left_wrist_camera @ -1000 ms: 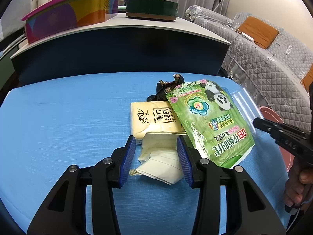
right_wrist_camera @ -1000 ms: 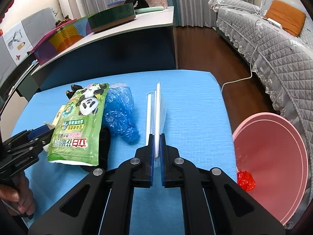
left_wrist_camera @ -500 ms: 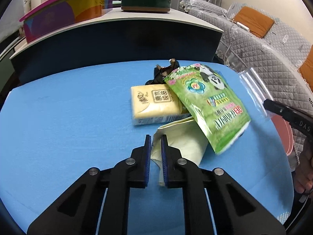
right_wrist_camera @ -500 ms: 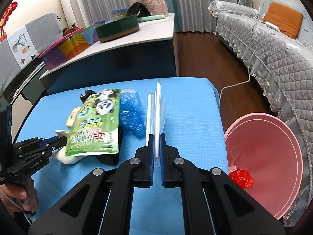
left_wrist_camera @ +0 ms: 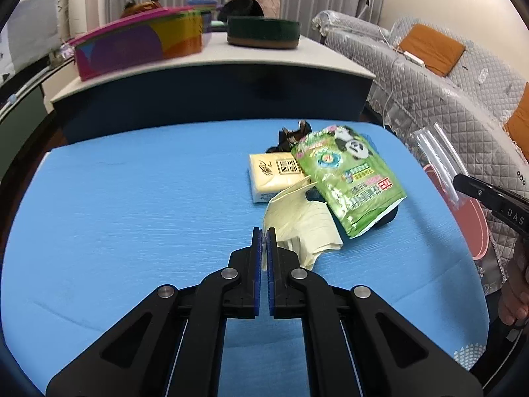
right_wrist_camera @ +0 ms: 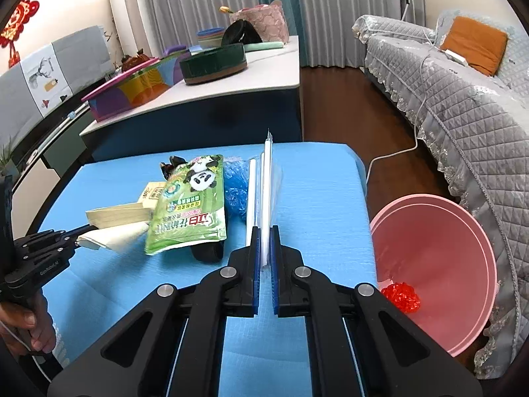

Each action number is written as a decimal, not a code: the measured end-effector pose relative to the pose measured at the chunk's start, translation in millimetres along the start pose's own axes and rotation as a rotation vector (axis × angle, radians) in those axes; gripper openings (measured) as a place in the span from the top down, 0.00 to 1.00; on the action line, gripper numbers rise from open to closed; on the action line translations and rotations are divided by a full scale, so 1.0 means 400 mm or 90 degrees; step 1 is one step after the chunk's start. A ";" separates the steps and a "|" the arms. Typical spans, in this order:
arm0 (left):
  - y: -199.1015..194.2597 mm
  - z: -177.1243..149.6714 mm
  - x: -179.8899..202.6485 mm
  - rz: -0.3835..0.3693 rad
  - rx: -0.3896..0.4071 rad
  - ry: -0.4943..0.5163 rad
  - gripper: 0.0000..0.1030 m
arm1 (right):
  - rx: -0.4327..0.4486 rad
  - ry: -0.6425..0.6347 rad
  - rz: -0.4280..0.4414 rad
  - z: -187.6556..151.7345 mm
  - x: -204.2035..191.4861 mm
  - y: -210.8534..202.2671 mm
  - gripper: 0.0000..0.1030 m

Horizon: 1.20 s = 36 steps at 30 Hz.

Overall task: Collect trash
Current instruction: 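Carry the straw pack and the napkin in both tools over the pink bin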

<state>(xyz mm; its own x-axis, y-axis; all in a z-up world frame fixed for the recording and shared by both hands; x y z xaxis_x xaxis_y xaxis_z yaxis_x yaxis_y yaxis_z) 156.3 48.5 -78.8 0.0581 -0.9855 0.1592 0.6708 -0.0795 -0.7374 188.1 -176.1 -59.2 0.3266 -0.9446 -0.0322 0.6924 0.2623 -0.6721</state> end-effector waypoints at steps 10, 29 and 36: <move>-0.079 -0.001 0.008 0.000 0.041 -0.005 0.97 | 0.031 -0.009 -0.006 0.009 -0.010 -0.076 0.95; -0.122 -0.002 0.138 -0.030 0.078 0.019 0.97 | 0.087 0.009 -0.047 -0.001 0.069 -0.216 0.95; -0.124 0.024 0.211 -0.044 0.081 0.027 0.97 | 0.105 0.049 -0.060 0.008 0.148 -0.252 0.95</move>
<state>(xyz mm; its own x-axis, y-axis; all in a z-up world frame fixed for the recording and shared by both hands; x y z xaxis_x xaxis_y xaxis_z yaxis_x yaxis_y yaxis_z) 134.9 -29.2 -22.6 -0.0208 -0.9840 0.1767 0.7603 -0.1303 -0.6363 139.5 -257.9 9.0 0.2097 -0.9771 -0.0366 0.8151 0.1954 -0.5454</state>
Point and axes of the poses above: each gripper's, at about its wrist camera, not at the fingertips, and y roughly the way its jaws point, x to its right, z to its top, the point moved 6 cm from there along y, roughly the way its jaws point, and after that the axes turned 7 degrees about -y, right-handed, at the moved point
